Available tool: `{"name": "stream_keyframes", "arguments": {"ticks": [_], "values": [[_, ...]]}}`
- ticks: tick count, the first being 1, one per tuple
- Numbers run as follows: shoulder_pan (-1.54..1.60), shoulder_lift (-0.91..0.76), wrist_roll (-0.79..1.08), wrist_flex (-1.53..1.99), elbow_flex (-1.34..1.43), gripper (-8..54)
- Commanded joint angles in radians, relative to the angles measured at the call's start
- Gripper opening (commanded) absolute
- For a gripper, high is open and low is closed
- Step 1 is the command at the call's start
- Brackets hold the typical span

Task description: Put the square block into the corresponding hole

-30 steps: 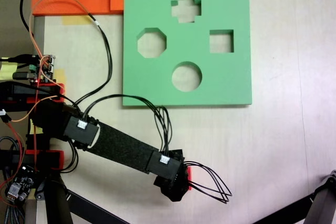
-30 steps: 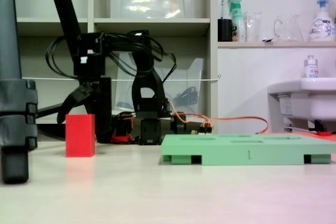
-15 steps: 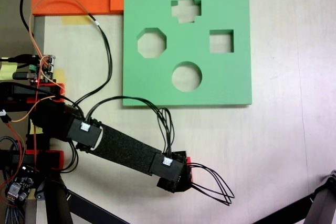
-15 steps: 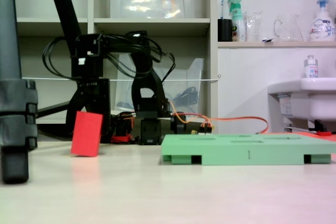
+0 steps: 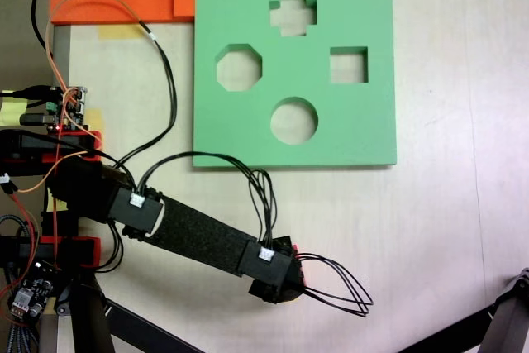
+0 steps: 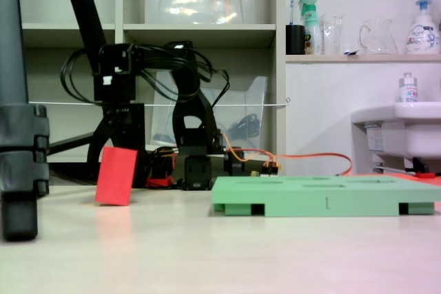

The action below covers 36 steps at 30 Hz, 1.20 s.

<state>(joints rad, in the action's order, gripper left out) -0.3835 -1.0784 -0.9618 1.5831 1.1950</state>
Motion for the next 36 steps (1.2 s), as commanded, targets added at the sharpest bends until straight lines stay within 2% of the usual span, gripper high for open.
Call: {"name": "stream_keyframes", "arguments": {"ticks": [1,3,7,13,17,22,25,29,36], "values": [[-0.026,-0.049,0.034,0.101,0.023,28.9],[-0.043,-0.092,0.087,0.095,0.034,32.4],[-0.057,-0.109,0.1,0.066,0.066,34.4],[-0.055,-0.109,0.101,0.035,0.087,34.4],[-0.052,-0.117,0.129,0.037,0.089,23.6],[-0.037,-0.152,0.133,0.044,0.086,22.3],[-0.017,-0.218,0.118,0.054,0.086,19.1],[0.032,-0.325,0.028,0.072,0.084,13.7],[0.272,-0.449,-0.342,0.091,0.075,13.7]]}}
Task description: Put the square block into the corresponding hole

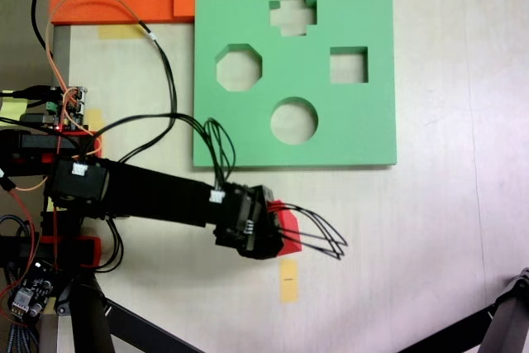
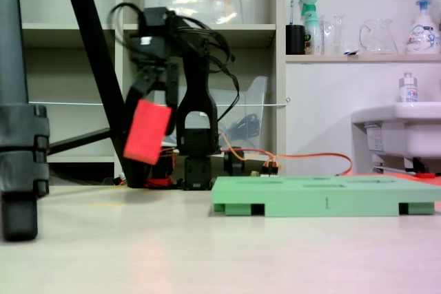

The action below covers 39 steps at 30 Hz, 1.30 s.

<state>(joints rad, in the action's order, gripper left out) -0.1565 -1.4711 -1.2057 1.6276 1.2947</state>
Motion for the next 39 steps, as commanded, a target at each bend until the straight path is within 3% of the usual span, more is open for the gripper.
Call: {"name": "stream_keyframes", "arguments": {"ticks": [1,7,20,27,39], "values": [[0.092,-0.066,-0.147,0.035,-0.037,13.7],[0.411,-0.104,-0.511,-0.202,-0.044,13.7],[0.721,0.282,-1.086,-0.239,-0.454,13.6],[0.73,0.445,-1.065,-0.186,-0.684,13.7],[0.732,0.548,-0.948,-0.183,-0.75,13.8]]}}
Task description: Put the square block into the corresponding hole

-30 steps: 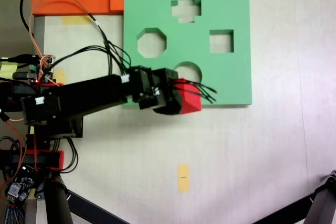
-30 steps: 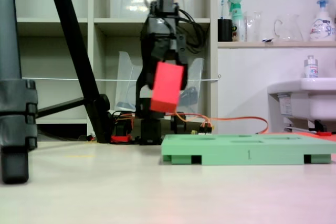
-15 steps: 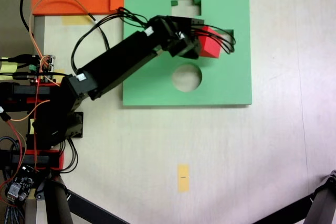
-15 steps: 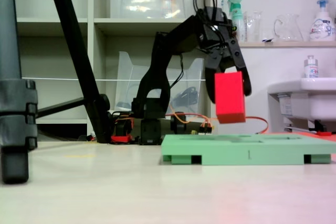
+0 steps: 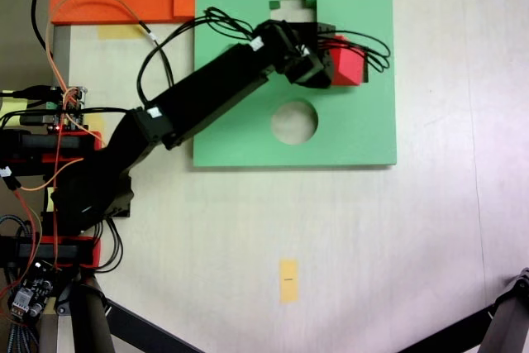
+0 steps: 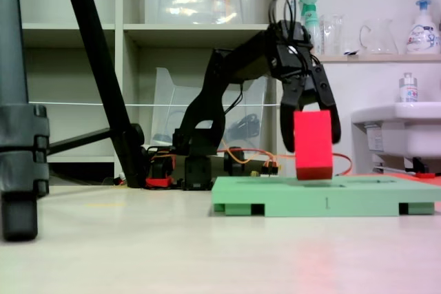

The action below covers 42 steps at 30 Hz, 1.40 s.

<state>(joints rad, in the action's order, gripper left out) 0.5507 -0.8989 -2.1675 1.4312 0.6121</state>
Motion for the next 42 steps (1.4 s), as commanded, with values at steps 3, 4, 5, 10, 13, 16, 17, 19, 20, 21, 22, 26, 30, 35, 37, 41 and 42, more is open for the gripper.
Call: {"name": "stream_keyframes", "arguments": {"ticks": [3,4,5,10,13,16,17,19,20,21,22,26,30,35,37,41,42], "values": [[0.025,0.0,0.043,0.014,-0.078,13.8],[0.026,0.008,0.058,0.014,-0.08,13.7],[0.026,0.011,0.072,0.014,-0.081,13.8],[0.031,0.046,0.118,0.014,-0.094,13.8],[0.031,0.069,0.118,0.014,-0.098,13.7],[0.031,0.087,0.118,0.014,-0.106,13.7],[0.031,0.094,0.118,0.014,-0.11,13.7],[0.031,0.104,0.117,0.014,-0.12,13.7],[0.031,0.106,0.117,0.014,-0.12,13.7],[0.031,0.107,0.117,0.014,-0.121,13.7],[0.031,0.107,0.117,0.014,-0.121,13.7],[0.026,0.124,0.115,0.012,-0.147,13.7],[0.015,0.155,0.112,0.012,-0.175,13.7],[0.025,0.153,0.106,0.061,-0.175,13.6],[0.026,0.153,0.101,0.066,-0.175,13.6],[0.018,0.167,0.101,0.055,-0.193,13.7],[0.014,0.176,0.101,0.052,-0.204,13.7]]}}
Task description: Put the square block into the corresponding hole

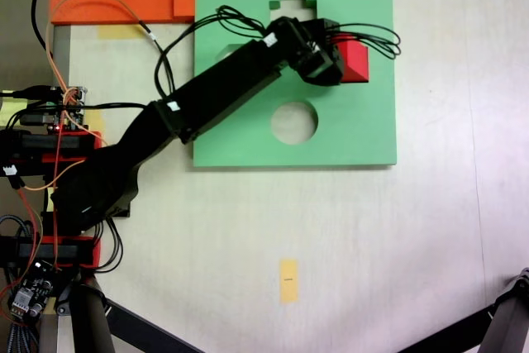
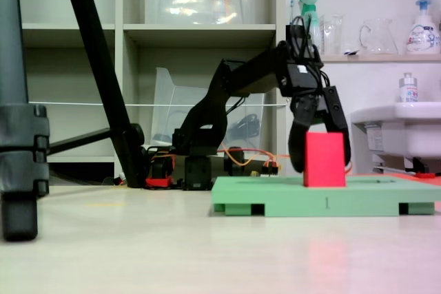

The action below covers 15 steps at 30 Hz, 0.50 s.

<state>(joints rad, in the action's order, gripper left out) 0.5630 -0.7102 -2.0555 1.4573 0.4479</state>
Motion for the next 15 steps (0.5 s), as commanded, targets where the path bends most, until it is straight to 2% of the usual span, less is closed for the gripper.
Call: {"name": "stream_keyframes", "arguments": {"ticks": [1,15], "values": [[-0.003,-0.002,-0.012,0.017,-0.051,13.7],[-0.074,0.037,0.005,-0.051,-0.08,14.4]]}}
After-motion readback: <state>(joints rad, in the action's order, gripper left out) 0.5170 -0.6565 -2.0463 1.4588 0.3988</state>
